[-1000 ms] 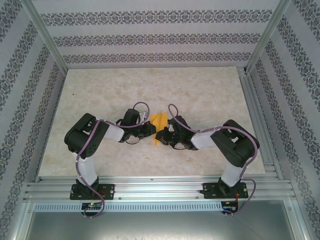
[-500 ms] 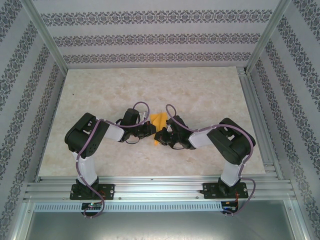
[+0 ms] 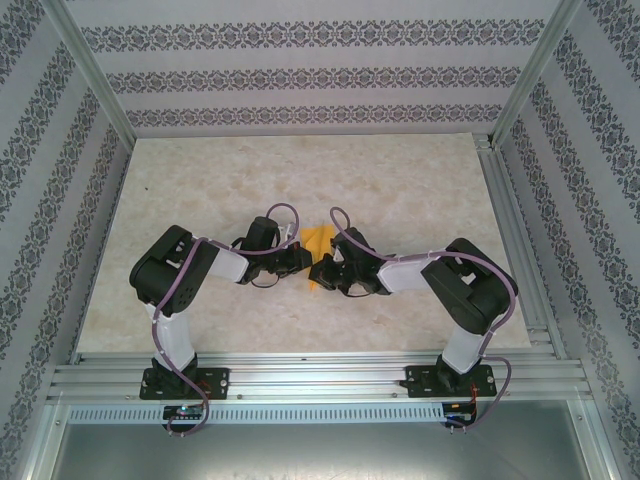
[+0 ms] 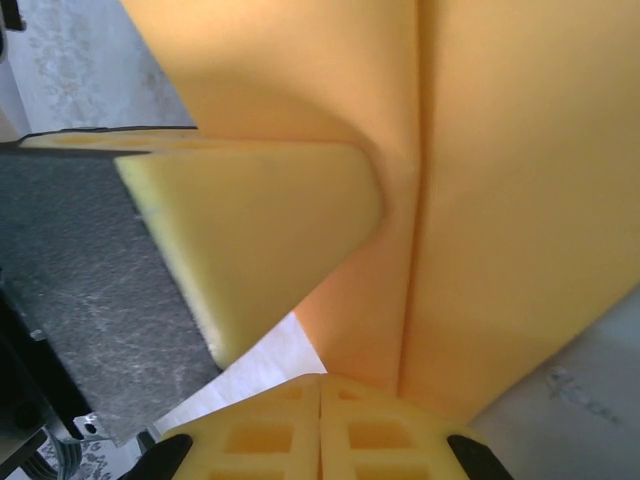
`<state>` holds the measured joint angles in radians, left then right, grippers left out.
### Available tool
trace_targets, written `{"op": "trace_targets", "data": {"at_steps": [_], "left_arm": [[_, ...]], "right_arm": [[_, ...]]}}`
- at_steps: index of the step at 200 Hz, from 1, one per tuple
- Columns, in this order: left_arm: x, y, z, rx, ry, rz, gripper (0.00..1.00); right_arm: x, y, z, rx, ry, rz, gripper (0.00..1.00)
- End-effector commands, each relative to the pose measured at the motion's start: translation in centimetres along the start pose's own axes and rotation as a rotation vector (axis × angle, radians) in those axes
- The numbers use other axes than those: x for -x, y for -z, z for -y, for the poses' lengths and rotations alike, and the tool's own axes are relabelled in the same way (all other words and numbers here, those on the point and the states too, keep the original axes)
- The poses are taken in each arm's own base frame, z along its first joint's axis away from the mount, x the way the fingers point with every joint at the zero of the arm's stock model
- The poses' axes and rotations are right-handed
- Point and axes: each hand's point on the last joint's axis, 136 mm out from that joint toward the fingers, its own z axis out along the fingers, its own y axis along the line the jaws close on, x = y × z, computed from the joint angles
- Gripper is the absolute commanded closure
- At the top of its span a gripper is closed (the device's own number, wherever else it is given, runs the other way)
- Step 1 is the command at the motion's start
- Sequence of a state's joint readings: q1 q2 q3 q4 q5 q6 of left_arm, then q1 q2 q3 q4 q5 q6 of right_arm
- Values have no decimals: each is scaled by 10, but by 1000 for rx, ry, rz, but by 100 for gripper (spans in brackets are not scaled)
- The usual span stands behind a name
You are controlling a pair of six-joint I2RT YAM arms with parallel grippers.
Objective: Fold a paper plane with a square sheet of paper (pick it up from the middle)
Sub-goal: Fourth fold the wing at the center of the table.
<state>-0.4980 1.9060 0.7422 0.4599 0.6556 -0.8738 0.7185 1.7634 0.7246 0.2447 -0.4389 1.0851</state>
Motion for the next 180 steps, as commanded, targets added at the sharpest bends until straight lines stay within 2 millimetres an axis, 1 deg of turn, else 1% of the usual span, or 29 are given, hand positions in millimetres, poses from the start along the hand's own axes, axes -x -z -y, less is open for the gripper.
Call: {"op": "trace_targets", "data": {"at_steps": [1,67,93,125,150,163,180], "left_arm": [[6,-2,-22,45,27,37,98],[5,-1,-23,52,24,38,98],[5,-1,-23,52,23,39,98],[5,-1,-23,52,22,40,98],[5,-1,-23,55,19,40,98],[5,0,-23,58,19,40,98],[5,0,-22,58,16,40,98]], "right_arm": [[-1,2,-17,24,54,-1,93],[2,-6,-6,-4,39,-7,92],[0,-10,2,-16,28,-18,93],[-1,-15,5,-4,16,-24,93],[-3,-15,17,-41,-3,-22,93],[-5,-13,20,-61,-2,-26,93],[-7,-10,29,-118,-1,-31,93]]}}
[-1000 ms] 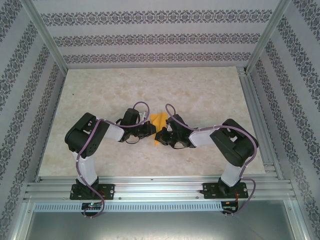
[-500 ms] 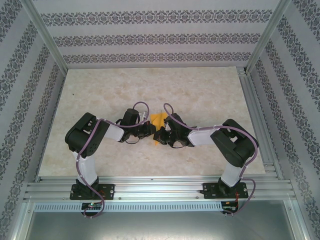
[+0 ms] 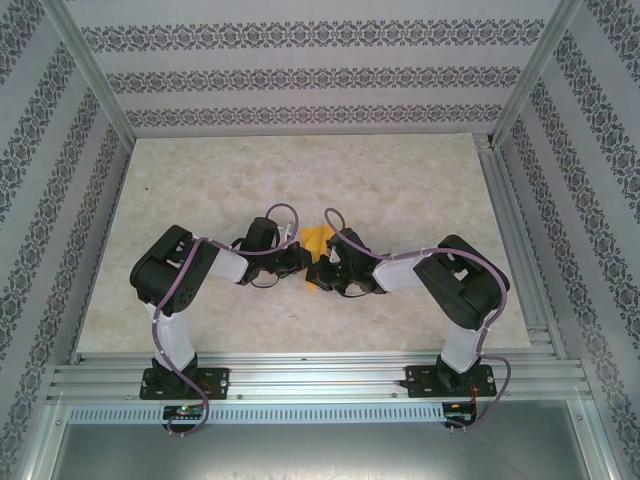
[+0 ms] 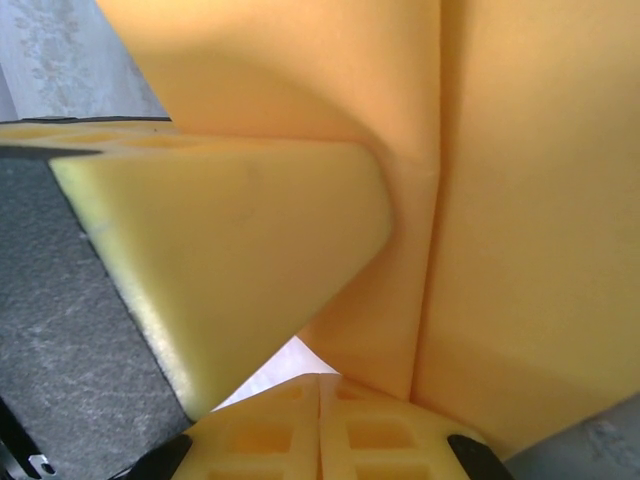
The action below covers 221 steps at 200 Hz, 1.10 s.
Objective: Fold a paper plane with a square sheet of paper (pick it up from the middle)
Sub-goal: Fourth fold the wing at the center of the table.
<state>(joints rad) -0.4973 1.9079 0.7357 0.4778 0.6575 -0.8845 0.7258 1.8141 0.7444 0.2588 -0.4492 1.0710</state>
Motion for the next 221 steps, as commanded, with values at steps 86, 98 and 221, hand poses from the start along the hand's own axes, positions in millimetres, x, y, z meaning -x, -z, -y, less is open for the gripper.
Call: {"op": "trace_targets", "data": {"at_steps": [86,98,221], "left_arm": [[5,-1,-20,54,10,23,96],[5,-2,-21,55,13,23,96],[2,-2,-21,41,38,30,97]], "right_arm": [[-2,17,25,-211,30,-3,94],[-3,15,23,-206,39,-10,94],[2,8,-7,-177,102,9,93]]}}
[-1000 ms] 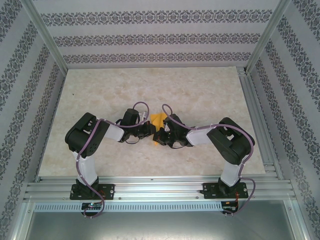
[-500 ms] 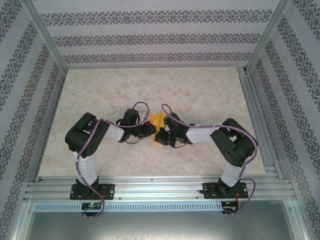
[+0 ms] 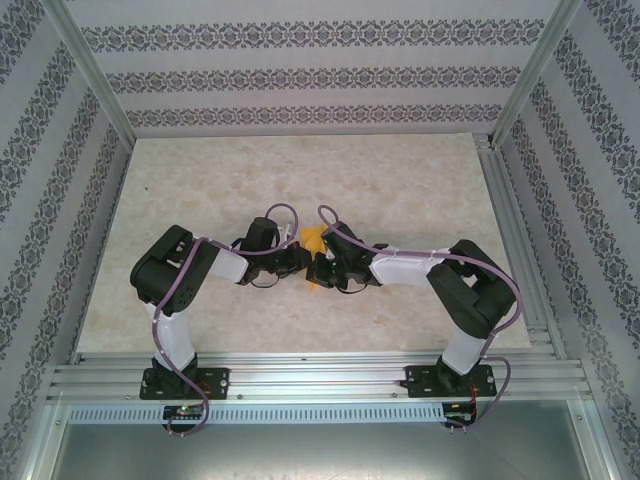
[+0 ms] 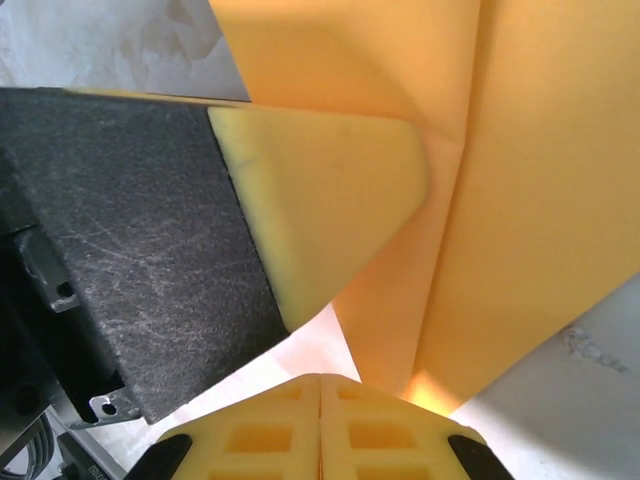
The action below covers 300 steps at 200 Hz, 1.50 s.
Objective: Fold a paper plane with a square sheet of paper (pick it up from the middle)
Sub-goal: Fourth fold the wing at the center of the table.
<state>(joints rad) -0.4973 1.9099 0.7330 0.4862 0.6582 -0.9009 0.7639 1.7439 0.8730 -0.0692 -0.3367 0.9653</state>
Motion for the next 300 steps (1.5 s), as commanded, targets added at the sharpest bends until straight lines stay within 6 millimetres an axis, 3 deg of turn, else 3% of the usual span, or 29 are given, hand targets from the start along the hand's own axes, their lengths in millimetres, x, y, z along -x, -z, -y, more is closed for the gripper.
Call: {"op": "trace_targets", "data": {"at_steps": [1,203,251,300], "left_arm": [[3,-2,-21,43,24,29,97],[5,4,-18,70,-5,43,92],[10,9,-13,92,-22,51,77],[24,16,-6,127,-52,84,75]], "right_arm": [[2,-7,1,-20,18,2,93],[-22,-10,61,-300,25,-95,95],[-23,-12,58,-276,36,-100,96],[-19,-17,46,-204,33,-91,96]]}}
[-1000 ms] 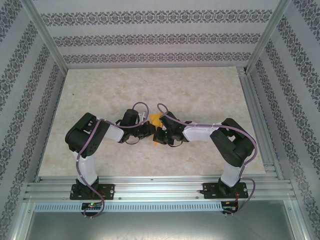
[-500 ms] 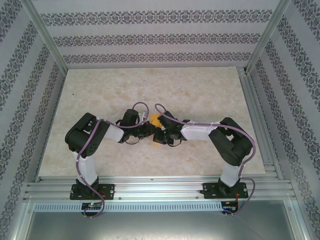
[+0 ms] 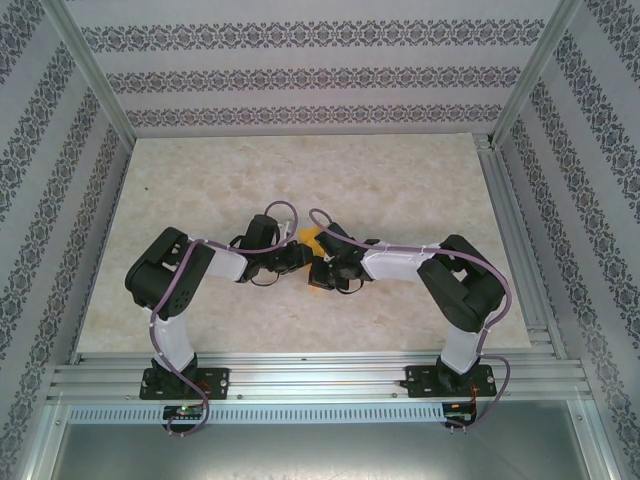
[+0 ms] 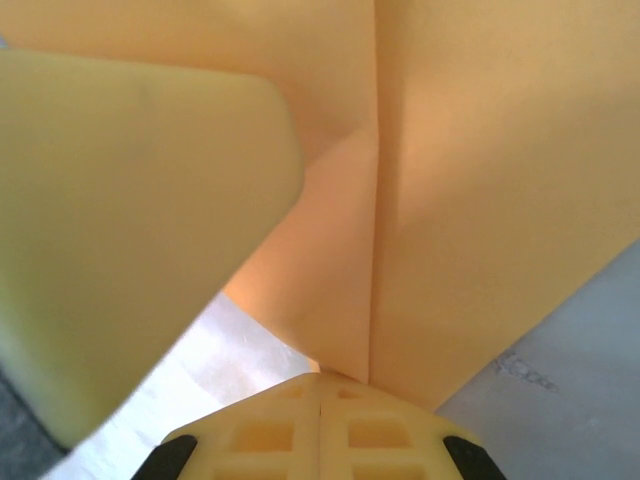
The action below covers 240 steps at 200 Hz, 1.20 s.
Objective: Fold a paper plane with a square sheet of paper (pick it up from the middle)
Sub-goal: Fourth fold the wing at the center of the table.
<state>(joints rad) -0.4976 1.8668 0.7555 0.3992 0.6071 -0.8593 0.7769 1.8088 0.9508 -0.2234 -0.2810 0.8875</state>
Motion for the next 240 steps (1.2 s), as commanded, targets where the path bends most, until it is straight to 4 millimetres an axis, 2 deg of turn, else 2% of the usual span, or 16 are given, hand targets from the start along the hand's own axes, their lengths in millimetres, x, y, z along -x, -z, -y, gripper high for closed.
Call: {"op": "trace_targets", "data": {"at_steps": [1,37,83,105,138,168,190,240], "left_arm": [[16,9,-9,80,-23,55,75],[22,11,-8,81,-28,68,78],[28,12,-4,58,-45,79,91],[25,11,-4,50,-53,72,94],[23,4,-7,22,-59,57,94],[22,3,-9,33,-78,47,95],[22,1,-10,40,-93,36,95],[19,-1,-15,47,-99,17,96]], "right_arm": [[-15,-12,24,-63,-12,-50,96],[-14,-12,23,-55,-13,-47,96],[-14,-11,23,-49,-19,-48,95],[-6,-5,9,7,-12,-27,94],[13,23,-30,152,27,48,90],[24,38,-35,206,2,106,89],[27,35,-35,253,-25,105,90],[35,21,-30,197,-24,78,92]]}}
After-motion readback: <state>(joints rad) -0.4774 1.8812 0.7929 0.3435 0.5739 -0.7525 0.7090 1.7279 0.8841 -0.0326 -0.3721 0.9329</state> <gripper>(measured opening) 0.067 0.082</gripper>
